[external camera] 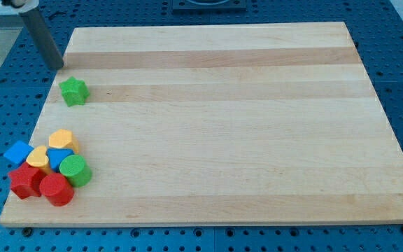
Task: Push the green star to the center of the board
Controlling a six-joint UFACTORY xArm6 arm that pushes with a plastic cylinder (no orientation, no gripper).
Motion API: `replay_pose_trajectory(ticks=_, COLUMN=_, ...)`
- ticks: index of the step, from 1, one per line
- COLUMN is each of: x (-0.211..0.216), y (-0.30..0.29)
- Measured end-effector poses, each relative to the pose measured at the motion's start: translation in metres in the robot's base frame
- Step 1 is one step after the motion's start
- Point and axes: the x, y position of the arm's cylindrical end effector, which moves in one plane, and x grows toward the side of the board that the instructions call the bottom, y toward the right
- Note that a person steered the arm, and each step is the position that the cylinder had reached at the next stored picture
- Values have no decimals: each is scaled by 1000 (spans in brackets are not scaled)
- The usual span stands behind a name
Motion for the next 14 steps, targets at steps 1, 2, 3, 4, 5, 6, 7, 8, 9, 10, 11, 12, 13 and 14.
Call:
replay_pose_trajectory(ticks=1, x=40, y=0)
replay_pose_trajectory(ticks=2, x=66, y=1)
replay_pose_trajectory(ticks=3, x=67, y=48)
replay_pose_trajectory(ticks=4, x=66, y=104)
replay_pose_trajectory(ticks=5, x=66, y=138)
replay_pose_trajectory(ticks=6, x=75, y=104)
replay_pose_trajectory(ticks=7, x=75, y=46)
replay_pose_trajectory(ticks=8, x=48, y=41)
replay_pose_trajectory(ticks=9, x=29, y=70)
replay_pose_trajectory(ticks=10, x=38, y=126)
replay_pose_trajectory(ticks=11, x=57, y=188)
replay_pose_trajectory(ticks=12, x=68, y=231)
replay_pose_trajectory(ticks=13, x=78, y=193)
replay_pose_trajectory(ticks=14, x=38, y=163)
